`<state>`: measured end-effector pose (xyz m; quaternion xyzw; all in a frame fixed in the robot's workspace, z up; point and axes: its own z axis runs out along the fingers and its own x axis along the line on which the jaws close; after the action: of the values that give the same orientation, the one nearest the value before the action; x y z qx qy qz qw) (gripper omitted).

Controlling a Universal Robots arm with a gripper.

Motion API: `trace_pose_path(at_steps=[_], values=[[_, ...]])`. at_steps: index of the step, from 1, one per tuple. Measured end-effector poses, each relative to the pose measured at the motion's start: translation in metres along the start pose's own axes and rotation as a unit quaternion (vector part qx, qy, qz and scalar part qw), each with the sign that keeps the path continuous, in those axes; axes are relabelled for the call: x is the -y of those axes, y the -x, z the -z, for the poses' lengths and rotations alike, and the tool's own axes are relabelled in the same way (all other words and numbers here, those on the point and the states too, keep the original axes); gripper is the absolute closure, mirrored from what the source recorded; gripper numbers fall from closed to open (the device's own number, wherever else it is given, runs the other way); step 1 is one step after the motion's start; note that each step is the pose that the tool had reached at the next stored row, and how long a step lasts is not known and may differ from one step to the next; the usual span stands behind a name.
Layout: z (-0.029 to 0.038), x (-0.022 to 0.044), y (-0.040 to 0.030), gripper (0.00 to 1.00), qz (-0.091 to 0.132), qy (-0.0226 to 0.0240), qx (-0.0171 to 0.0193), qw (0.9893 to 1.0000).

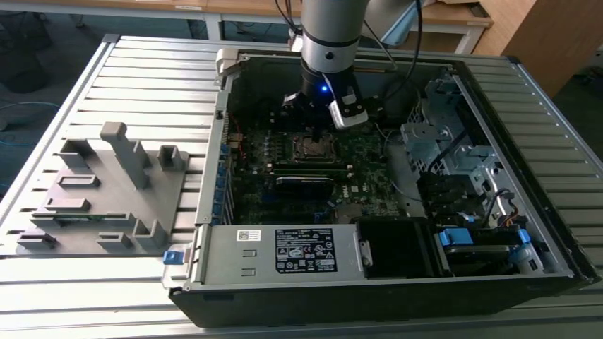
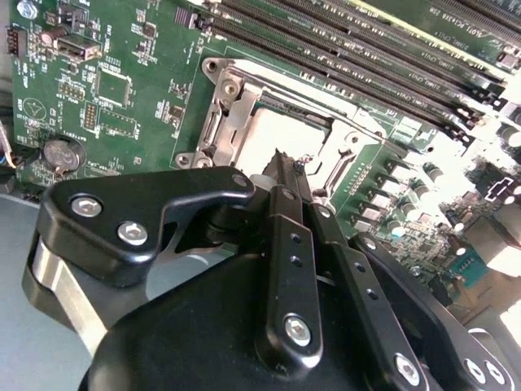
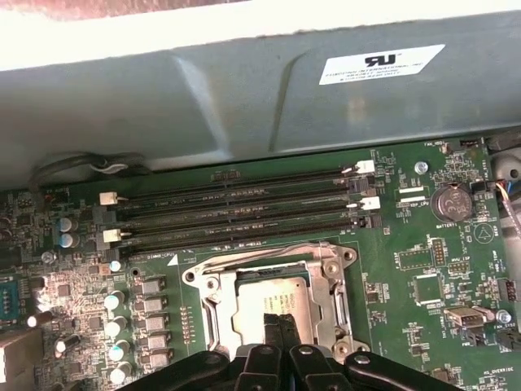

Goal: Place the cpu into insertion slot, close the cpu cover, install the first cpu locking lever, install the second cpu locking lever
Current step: 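Install the first cpu locking lever, then install the second cpu locking lever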

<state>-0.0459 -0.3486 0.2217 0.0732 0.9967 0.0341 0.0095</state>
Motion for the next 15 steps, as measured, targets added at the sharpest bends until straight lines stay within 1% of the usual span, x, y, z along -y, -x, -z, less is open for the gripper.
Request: trace_pose_path(at_steps=[1,3,11,15], values=[[0.0,0.0,0.0,0.9,0.0,0.0,0.0,1.0],[0.0001,0.0,0.0,0.9,0.0,-0.0004,-0.0023,1.0],[0.0006,0.0,0.0,0.9,0.0,-0.0002,-0.0024,1.0],[0.0007,0.0,0.0,0.9,0.004,0.0004,-0.0028,1.0]])
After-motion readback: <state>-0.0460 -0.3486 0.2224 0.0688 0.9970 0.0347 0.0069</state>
